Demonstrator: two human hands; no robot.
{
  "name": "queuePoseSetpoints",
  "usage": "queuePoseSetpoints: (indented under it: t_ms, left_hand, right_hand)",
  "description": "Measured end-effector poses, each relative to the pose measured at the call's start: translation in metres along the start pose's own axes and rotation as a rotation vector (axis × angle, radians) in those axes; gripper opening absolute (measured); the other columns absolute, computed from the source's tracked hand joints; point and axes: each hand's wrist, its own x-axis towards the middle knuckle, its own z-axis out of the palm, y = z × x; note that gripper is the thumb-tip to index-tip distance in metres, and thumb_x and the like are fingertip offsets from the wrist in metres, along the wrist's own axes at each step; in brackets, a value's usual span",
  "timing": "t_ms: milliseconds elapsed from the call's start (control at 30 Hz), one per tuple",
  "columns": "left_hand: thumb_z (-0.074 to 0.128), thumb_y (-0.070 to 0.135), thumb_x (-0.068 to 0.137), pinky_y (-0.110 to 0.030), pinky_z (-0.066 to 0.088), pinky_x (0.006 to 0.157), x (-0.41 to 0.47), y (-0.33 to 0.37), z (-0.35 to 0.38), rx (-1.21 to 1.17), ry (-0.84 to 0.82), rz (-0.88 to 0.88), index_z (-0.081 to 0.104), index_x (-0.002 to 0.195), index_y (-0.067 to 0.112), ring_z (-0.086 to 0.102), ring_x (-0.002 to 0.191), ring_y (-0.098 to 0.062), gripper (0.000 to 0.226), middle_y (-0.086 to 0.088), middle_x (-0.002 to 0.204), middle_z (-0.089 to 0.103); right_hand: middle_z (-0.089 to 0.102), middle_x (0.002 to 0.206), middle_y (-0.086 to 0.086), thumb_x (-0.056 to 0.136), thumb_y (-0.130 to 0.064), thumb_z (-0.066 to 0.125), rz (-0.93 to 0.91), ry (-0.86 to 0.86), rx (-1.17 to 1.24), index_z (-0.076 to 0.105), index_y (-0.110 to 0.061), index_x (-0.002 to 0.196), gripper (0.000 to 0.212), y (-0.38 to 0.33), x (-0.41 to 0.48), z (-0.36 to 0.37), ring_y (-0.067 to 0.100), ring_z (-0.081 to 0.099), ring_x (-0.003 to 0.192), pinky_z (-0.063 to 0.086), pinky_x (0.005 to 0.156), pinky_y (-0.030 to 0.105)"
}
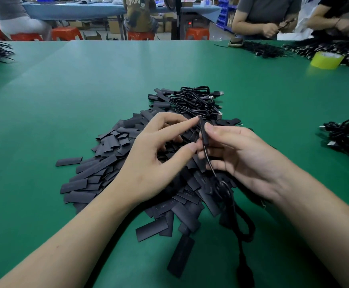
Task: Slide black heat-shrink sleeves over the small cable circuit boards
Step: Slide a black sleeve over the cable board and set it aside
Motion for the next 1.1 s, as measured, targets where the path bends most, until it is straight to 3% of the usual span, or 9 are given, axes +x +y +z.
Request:
queuePoseSetpoints:
  t_ms: [133, 267, 367, 433, 600, 767, 867, 1000, 1100]
  left_hand:
    - [0.081, 0.027, 0.087, -0.029, 0.05, 0.076, 0.001, 0.001, 0.002, 0.082, 0.112, 0.063, 0.073, 0.122, 0.02, 0.064, 0.095, -0.018, 0.036, 0.006, 0.112, 0.064]
    - [0.085, 0.026, 0.083, -0.019, 0.046, 0.074, 0.002, -0.001, 0.001, 0.107, 0.172, 0.116, 0.077, 0.1, 0.015, 0.065, 0.088, -0.017, 0.022, 0.002, 0.1, 0.069]
    - [0.086, 0.024, 0.083, -0.018, 0.046, 0.073, 0.001, -0.002, 0.001, 0.121, 0.19, 0.146, 0.078, 0.095, 0.014, 0.066, 0.087, -0.016, 0.018, 0.003, 0.098, 0.071]
    - [0.085, 0.024, 0.084, -0.02, 0.048, 0.071, 0.001, -0.001, 0.0, 0.128, 0.208, 0.152, 0.079, 0.094, 0.014, 0.067, 0.085, -0.015, 0.016, 0.005, 0.098, 0.072]
    - [0.082, 0.018, 0.088, -0.029, 0.053, 0.069, 0.0, -0.001, 0.0, 0.165, 0.238, 0.184, 0.08, 0.095, 0.014, 0.069, 0.089, -0.014, 0.008, 0.006, 0.096, 0.075]
    - [0.078, 0.021, 0.091, -0.033, 0.055, 0.076, 0.0, -0.004, -0.002, 0.227, 0.306, 0.127, 0.082, 0.097, 0.016, 0.07, 0.094, -0.011, 0.008, 0.006, 0.097, 0.074]
    - [0.077, 0.021, 0.092, -0.036, 0.052, 0.083, 0.001, -0.008, -0.003, 0.326, 0.323, 0.137, 0.081, 0.096, 0.018, 0.065, 0.1, -0.017, 0.006, 0.006, 0.102, 0.072]
    - [0.073, 0.012, 0.094, -0.033, 0.047, 0.099, 0.005, -0.012, -0.007, 0.459, 0.221, 0.255, 0.078, 0.111, 0.018, 0.06, 0.114, -0.022, 0.019, 0.003, 0.125, 0.068]
    - [0.071, 0.013, 0.096, -0.039, 0.051, 0.096, 0.006, -0.016, -0.008, 0.435, 0.125, 0.31, 0.077, 0.115, 0.017, 0.064, 0.113, -0.02, 0.02, 0.003, 0.123, 0.069]
  right_hand:
    - [0.07, 0.076, 0.002, 0.08, -0.03, 0.072, 0.015, 0.021, 0.04, 0.076, -0.016, 0.079, 0.015, 0.001, 0.001, -0.001, 0.008, 0.061, 0.061, 0.051, 0.05, 0.02]
    - [0.069, 0.075, 0.002, 0.08, -0.025, 0.072, 0.016, 0.057, 0.077, 0.073, -0.016, 0.076, 0.01, 0.005, 0.001, 0.002, 0.007, 0.06, 0.06, 0.051, 0.049, 0.018]
    - [0.068, 0.074, 0.001, 0.08, -0.024, 0.072, 0.005, 0.084, 0.081, 0.073, -0.019, 0.069, 0.012, 0.008, 0.002, 0.006, 0.005, 0.061, 0.06, 0.052, 0.049, 0.018]
    - [0.067, 0.074, 0.0, 0.08, -0.024, 0.071, -0.014, 0.101, 0.084, 0.072, -0.017, 0.077, 0.007, 0.011, 0.003, 0.008, 0.005, 0.061, 0.061, 0.051, 0.049, 0.017]
    - [0.071, 0.08, 0.003, 0.08, -0.02, 0.071, -0.114, 0.12, 0.073, 0.07, -0.014, 0.098, 0.019, 0.015, 0.003, 0.008, 0.008, 0.067, 0.068, 0.052, 0.05, 0.018]
    - [0.076, 0.101, 0.008, 0.091, -0.002, 0.068, -0.16, 0.069, -0.041, 0.075, -0.014, 0.113, 0.026, 0.015, 0.002, 0.008, 0.015, 0.074, 0.087, 0.058, 0.063, 0.021]
    - [0.076, 0.104, 0.005, 0.086, 0.006, 0.071, -0.184, 0.084, -0.124, 0.074, -0.015, 0.115, 0.036, 0.017, 0.001, 0.011, 0.02, 0.075, 0.083, 0.063, 0.074, 0.03]
    - [0.074, 0.088, 0.005, 0.084, 0.013, 0.07, -0.18, 0.097, -0.098, 0.073, -0.009, 0.108, 0.033, 0.015, 0.002, 0.009, 0.018, 0.07, 0.066, 0.058, 0.061, 0.026]
    - [0.071, 0.08, 0.008, 0.087, 0.011, 0.069, -0.184, 0.11, -0.173, 0.069, -0.007, 0.113, 0.032, 0.009, 0.002, 0.004, 0.016, 0.066, 0.061, 0.053, 0.053, 0.022]
